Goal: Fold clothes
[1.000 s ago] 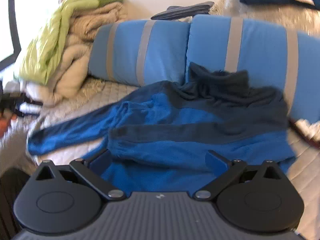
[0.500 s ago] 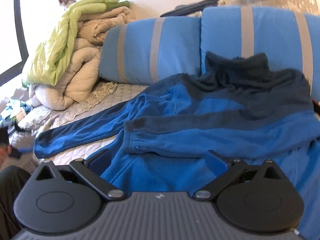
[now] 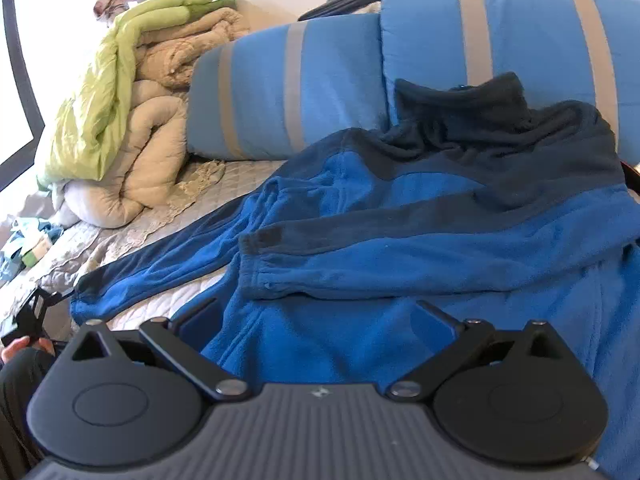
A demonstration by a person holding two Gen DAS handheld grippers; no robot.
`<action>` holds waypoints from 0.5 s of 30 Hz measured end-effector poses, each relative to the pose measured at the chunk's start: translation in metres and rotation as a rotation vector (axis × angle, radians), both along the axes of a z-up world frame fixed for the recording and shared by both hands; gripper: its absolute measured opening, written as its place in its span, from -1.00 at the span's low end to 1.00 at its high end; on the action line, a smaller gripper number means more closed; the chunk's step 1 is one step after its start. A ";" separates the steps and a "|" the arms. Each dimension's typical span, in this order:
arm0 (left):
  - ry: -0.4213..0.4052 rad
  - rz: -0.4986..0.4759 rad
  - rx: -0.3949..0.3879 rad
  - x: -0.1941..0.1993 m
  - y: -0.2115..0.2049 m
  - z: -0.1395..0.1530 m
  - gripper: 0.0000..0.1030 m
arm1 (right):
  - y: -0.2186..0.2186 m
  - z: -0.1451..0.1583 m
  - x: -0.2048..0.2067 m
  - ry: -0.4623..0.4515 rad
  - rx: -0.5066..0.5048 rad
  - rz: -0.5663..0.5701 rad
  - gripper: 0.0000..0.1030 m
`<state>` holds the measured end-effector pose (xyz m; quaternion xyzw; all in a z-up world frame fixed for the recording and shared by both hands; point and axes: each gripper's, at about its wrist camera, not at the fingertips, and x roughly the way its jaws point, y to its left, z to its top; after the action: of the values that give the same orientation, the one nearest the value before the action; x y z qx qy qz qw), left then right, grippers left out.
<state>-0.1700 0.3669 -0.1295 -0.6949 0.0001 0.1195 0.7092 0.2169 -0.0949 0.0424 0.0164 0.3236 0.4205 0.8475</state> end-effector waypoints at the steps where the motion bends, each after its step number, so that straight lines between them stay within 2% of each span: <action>1: -0.007 0.014 -0.002 -0.002 0.000 -0.001 0.44 | 0.000 0.000 0.001 0.002 -0.001 -0.002 1.00; 4: 0.000 0.021 0.016 -0.003 0.001 -0.001 -0.14 | 0.001 -0.002 0.003 0.021 -0.002 -0.001 1.00; 8: 0.032 -0.004 0.064 0.001 0.000 0.004 -0.21 | 0.000 -0.003 0.006 0.050 0.005 -0.022 1.00; 9: 0.045 -0.011 0.079 0.003 -0.001 0.007 -0.27 | -0.001 -0.003 0.007 0.054 0.006 -0.028 1.00; 10: 0.064 -0.017 0.094 0.006 -0.001 0.010 -0.43 | -0.001 -0.003 0.007 0.059 0.007 -0.034 1.00; 14: 0.207 -0.029 0.182 0.010 -0.003 0.034 -0.68 | -0.001 -0.004 0.007 0.061 -0.004 -0.043 1.00; 15: 0.246 -0.036 0.217 0.011 -0.004 0.044 -0.69 | -0.001 -0.004 0.007 0.060 -0.005 -0.044 1.00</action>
<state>-0.1588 0.3628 -0.0857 -0.5944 0.0866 0.1901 0.7766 0.2238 -0.0959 0.0382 0.0339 0.3496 0.4001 0.8465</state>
